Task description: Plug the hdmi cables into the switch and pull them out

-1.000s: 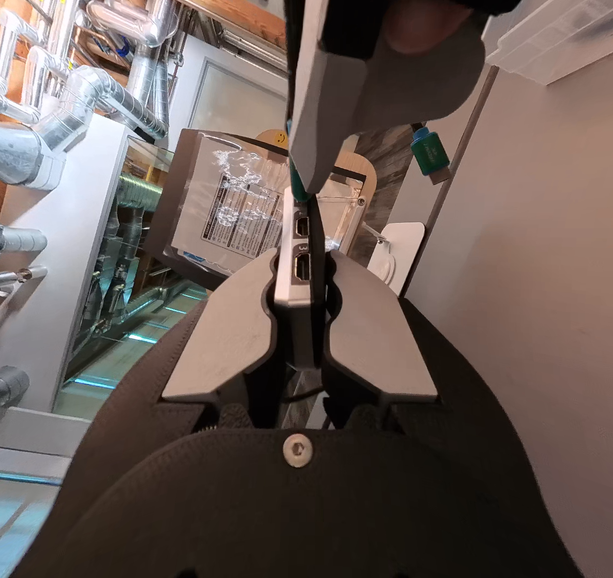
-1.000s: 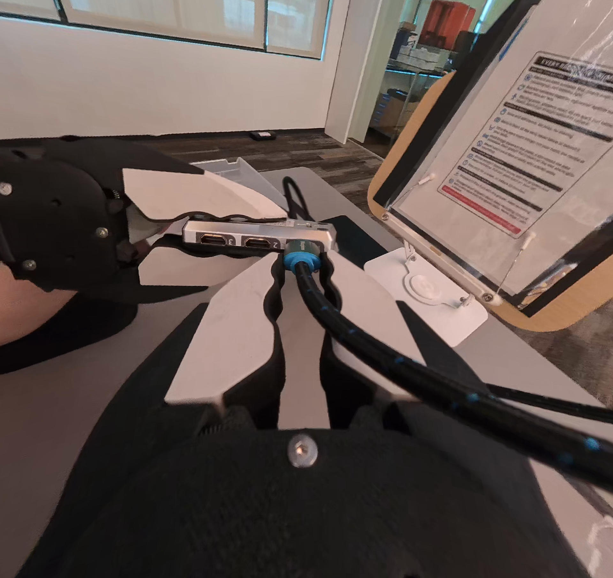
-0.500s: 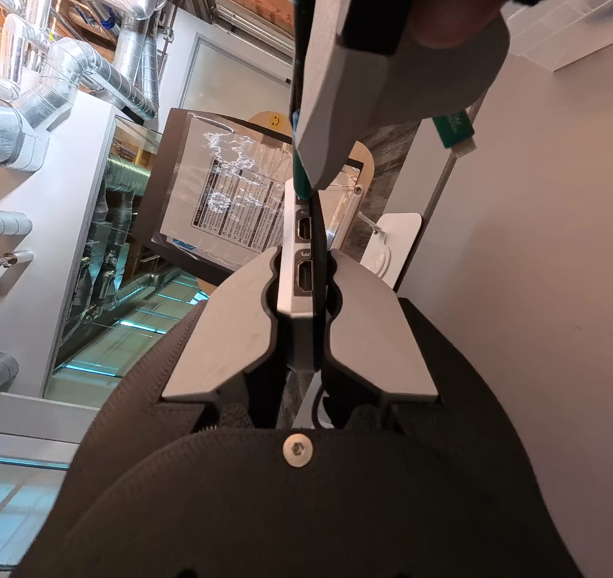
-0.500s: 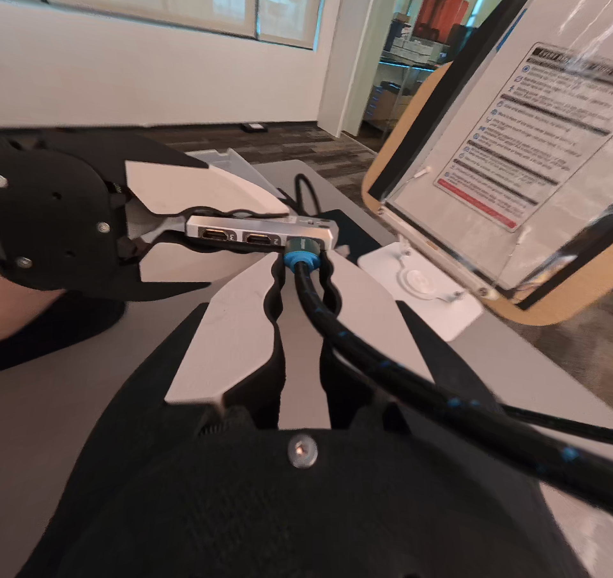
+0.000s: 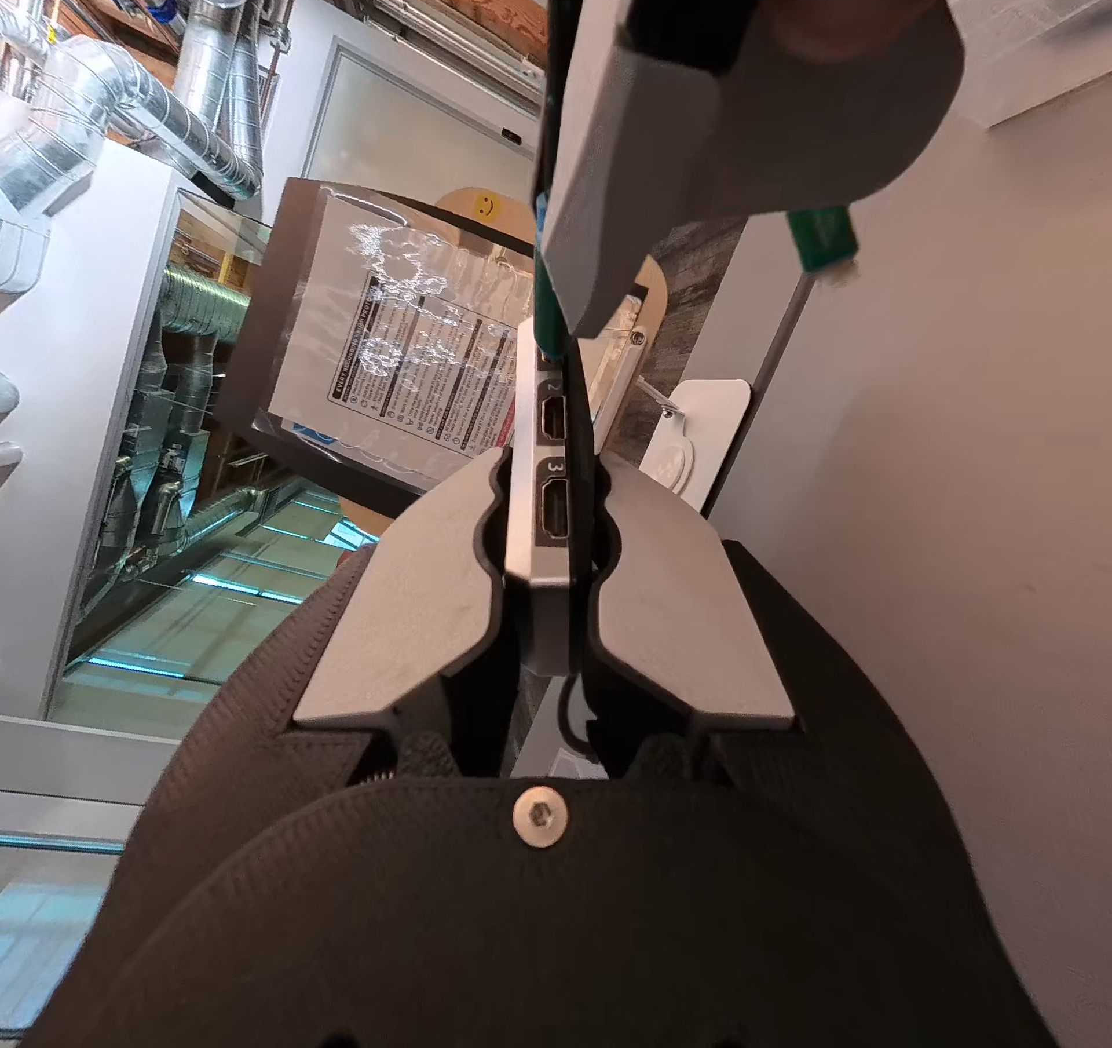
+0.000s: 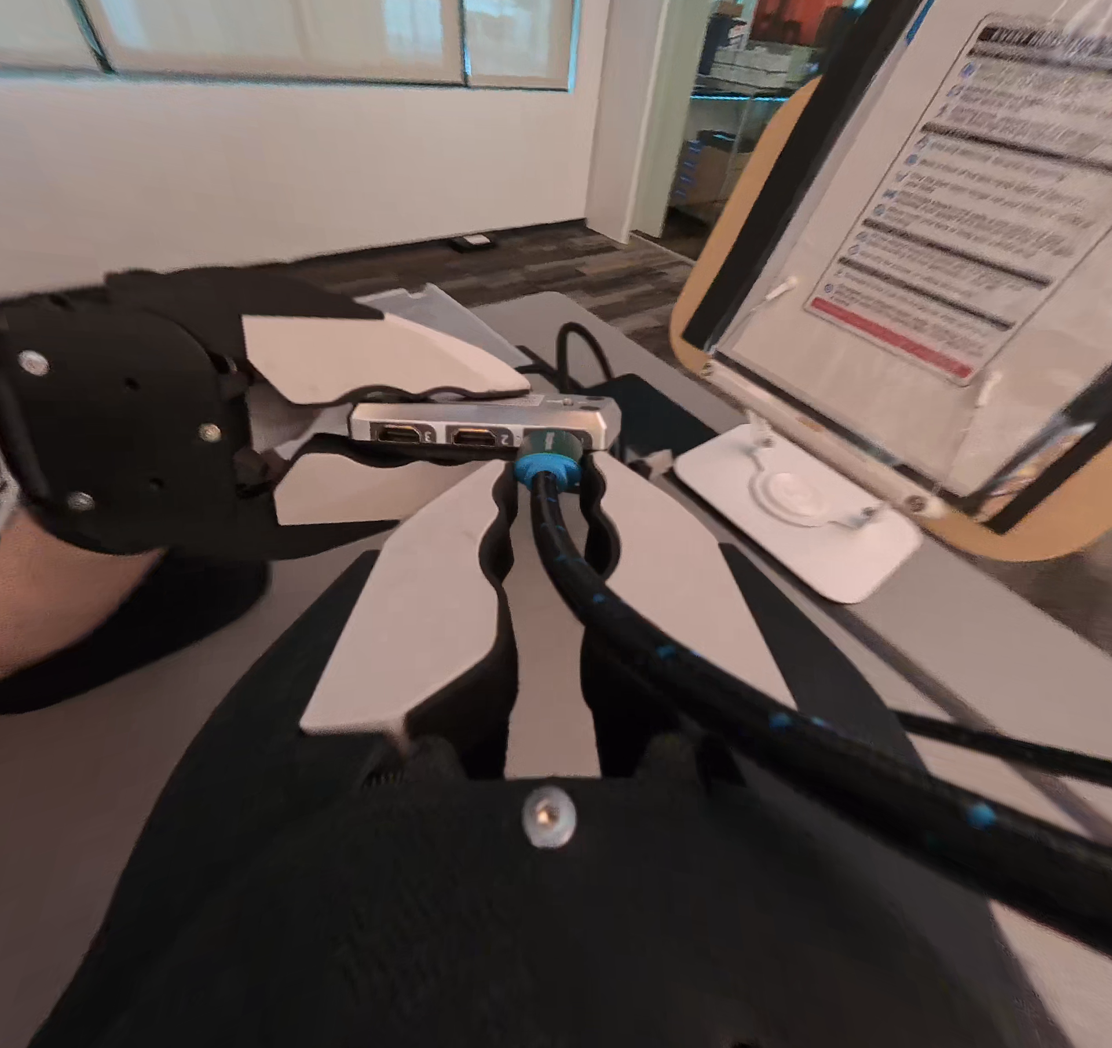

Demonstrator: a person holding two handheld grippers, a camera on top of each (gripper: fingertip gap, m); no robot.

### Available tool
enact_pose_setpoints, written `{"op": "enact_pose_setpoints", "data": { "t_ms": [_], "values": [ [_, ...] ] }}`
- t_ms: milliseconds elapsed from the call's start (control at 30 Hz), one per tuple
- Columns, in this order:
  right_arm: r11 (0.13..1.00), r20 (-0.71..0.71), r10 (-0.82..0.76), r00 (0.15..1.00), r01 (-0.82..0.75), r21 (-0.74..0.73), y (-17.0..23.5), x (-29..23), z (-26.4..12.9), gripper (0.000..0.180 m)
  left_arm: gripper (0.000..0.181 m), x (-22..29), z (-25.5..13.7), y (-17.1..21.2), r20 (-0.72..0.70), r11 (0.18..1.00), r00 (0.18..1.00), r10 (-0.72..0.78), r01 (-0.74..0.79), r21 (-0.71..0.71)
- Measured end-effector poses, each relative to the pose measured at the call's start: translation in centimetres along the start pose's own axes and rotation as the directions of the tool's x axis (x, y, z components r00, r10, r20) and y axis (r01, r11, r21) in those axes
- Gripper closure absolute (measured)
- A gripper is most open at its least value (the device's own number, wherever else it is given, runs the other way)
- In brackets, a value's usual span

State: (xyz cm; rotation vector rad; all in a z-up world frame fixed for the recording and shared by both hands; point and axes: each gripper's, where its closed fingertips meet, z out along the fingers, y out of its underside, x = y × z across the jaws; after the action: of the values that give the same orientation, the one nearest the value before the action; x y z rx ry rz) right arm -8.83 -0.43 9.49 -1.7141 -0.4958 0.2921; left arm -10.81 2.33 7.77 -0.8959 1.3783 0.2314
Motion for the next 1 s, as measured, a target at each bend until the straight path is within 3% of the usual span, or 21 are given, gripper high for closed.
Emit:
{"op": "enact_pose_setpoints", "data": {
  "t_ms": [33, 133, 233, 433, 567, 767, 1000],
  "values": [
    [0.999, 0.028, 0.037, 0.999, -0.038, 0.010, 0.0, 0.0, 0.0, 0.159, 0.157, 0.0, 0.0, 0.0, 0.002, 1.000, 1.000, 0.005, -0.005, -0.007],
    [0.997, 0.038, 0.070, 0.997, -0.071, 0.015, 0.2, 0.1, 0.2, 0.159, 0.158, 0.2, 0.1, 0.2, -0.010, 1.000, 1.000, 0.003, -0.003, -0.015],
    [0.999, -0.008, -0.020, 1.000, 0.021, 0.026, -0.3, -0.2, 0.0, 0.159, 0.158, -0.1, -0.3, -0.1, -0.001, 1.000, 1.000, 0.008, -0.008, -0.001],
    [0.988, 0.147, 0.031, 0.989, -0.053, 0.144, -2.3, -1.4, -1.6, 0.154, 0.158, -0.4, -1.4, -1.9, 0.070, 0.997, 0.996, 0.059, -0.062, 0.044],
    [0.995, 0.070, -0.050, 0.996, 0.044, 0.089, -1.7, -0.8, -1.7, 0.161, 0.159, 0.1, -1.2, -2.2, 0.083, 0.997, 0.994, 0.071, -0.074, 0.034],
    [0.994, 0.028, -0.111, 0.993, 0.111, 0.007, -0.7, -0.5, -1.5, 0.147, 0.158, -0.1, -1.1, -2.1, 0.108, 0.997, 0.992, 0.072, -0.074, 0.019],
    [0.991, 0.022, -0.104, 0.994, 0.101, 0.086, -1.4, -0.6, -1.2, 0.158, 0.158, -0.4, -1.2, -1.9, 0.118, 0.996, 0.990, 0.083, -0.085, 0.015]
  ]
}}
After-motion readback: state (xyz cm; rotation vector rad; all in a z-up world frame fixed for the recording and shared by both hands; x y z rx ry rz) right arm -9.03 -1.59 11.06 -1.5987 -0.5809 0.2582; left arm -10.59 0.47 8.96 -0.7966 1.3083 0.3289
